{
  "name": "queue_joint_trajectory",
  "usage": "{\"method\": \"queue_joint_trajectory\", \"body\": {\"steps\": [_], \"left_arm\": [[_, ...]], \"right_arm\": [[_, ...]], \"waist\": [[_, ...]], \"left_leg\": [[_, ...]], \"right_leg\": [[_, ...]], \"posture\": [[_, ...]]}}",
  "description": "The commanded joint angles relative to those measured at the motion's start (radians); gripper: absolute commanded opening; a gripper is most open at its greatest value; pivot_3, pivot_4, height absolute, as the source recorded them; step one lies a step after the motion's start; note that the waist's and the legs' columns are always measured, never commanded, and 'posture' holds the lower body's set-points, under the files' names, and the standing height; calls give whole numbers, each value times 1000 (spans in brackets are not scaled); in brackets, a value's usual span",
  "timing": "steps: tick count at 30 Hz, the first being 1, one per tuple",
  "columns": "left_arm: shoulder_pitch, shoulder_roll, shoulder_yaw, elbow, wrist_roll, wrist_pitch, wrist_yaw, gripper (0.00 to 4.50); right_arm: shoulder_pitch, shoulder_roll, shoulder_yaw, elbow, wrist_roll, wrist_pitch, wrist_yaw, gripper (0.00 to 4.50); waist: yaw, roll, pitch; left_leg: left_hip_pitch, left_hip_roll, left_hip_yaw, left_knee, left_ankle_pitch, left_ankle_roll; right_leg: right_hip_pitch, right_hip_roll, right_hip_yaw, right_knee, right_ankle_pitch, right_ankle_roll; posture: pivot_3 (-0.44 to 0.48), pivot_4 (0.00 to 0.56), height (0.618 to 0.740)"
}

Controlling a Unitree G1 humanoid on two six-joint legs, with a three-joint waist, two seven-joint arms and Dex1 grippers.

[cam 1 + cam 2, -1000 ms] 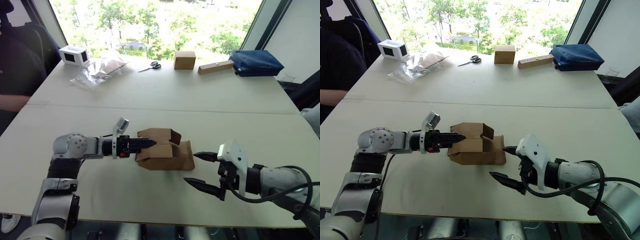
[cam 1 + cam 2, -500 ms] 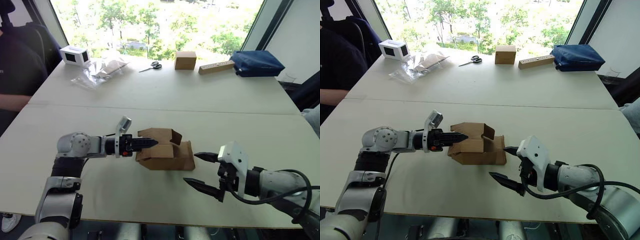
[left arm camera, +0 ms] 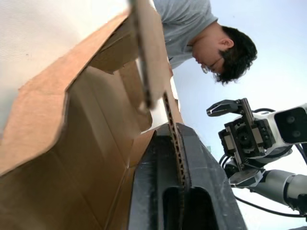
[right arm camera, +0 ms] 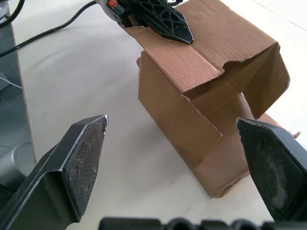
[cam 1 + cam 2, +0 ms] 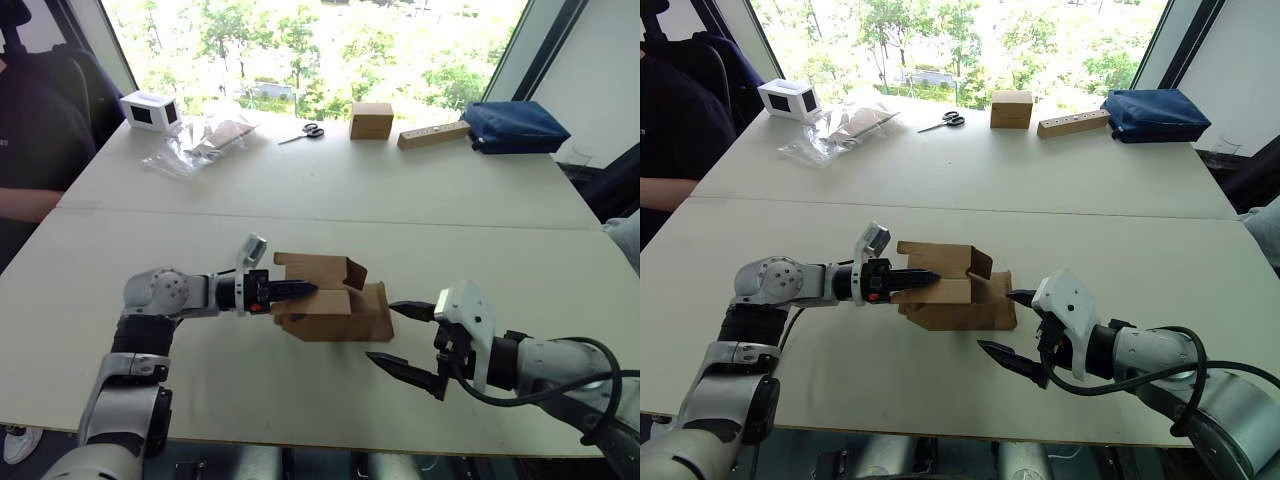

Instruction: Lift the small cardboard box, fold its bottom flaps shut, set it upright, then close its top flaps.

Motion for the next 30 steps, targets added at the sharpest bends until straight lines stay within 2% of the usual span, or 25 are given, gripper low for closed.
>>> {"method": "queue_joint_trajectory", "body": {"steps": [1, 7, 11, 14, 16, 19, 22, 25, 28, 29, 30], "left_arm": [[-13, 5, -2, -16, -2, -7, -24, 38], [-8, 62, 8, -104, -2, -98, -110, 38], [-16, 139, -24, -195, 41, -224, -203, 38], [-52, 189, -42, -252, 102, -366, -249, 38], [-132, 221, -57, -277, 156, -468, -278, 38], [-235, 216, -61, -269, 174, -501, -270, 0], [-265, 199, -72, -290, 196, -549, -256, 0], [-288, 182, -66, -299, 189, -564, -253, 0], [-301, 169, -62, -301, 192, -580, -254, 0], [-302, 165, -61, -304, 192, -584, -254, 0], [-302, 163, -60, -304, 191, -586, -254, 0]], "right_arm": [[3, 7, 0, -31, 4, -14, 1, 4500], [-32, 77, -112, 6, 176, 8, -68, 4500], [-76, 113, -210, 75, 325, -6, -146, 4500], [-150, 153, -260, 139, 442, -38, -232, 4500], [-275, 223, -257, 204, 511, -91, -328, 4500], [-386, 274, -229, 260, 495, -119, -387, 3779], [-482, 303, -194, 312, 460, -135, -415, 2720], [-551, 335, -180, 363, 441, -162, -427, 1592], [-589, 363, -181, 398, 438, -180, -430, 235], [-597, 369, -183, 404, 443, -183, -432, 39], [-601, 373, -185, 407, 445, -184, -433, 39]], "waist": [[0, 0, 0], [-1, 0, 0], [-1, 0, 0], [-1, 0, 0], [-1, -3, 2], [1, -3, 2], [-1, 1, 0], [-7, 1, 1], [-8, 1, 1], [-8, 1, 1], [-8, 1, 1]], "left_leg": [[0, 0, 0, 0, 0, 0], [0, 0, 0, 0, 0, 0], [0, 1, 0, 0, 0, 0], [0, 0, 0, 0, 0, 0], [0, 0, 0, 0, 0, 0], [0, 0, 0, 0, 1, -1], [-1, 0, 0, 0, 0, 0], [-1, 0, 2, 0, -1, 1], [-2, 0, 2, 0, 0, 1], [-2, 0, 1, 0, -1, 1], [-2, 0, 1, 0, 0, 1]], "right_leg": [[0, 0, 0, 0, 0, 0], [0, 0, 0, 0, 0, 0], [0, 0, 0, 0, -1, -2], [0, 0, 0, 0, -2, -3], [0, -1, 0, 0, -2, -3], [0, 0, 0, 0, 0, -5], [0, 0, 0, 0, 1, -2], [-1, 0, 0, -1, 2, 0], [-2, 1, 0, -1, 3, 2], [-2, 1, 0, -1, 3, 2], [-2, 1, 0, 0, 3, 2]], "posture": [[0, 150, 740], [0, 150, 740], [0, 150, 740], [0, 150, 740], [0, 150, 740], [0, 150, 740], [0, 150, 740], [0, 150, 740], [0, 150, 740], [0, 150, 740], [0, 150, 740]]}}
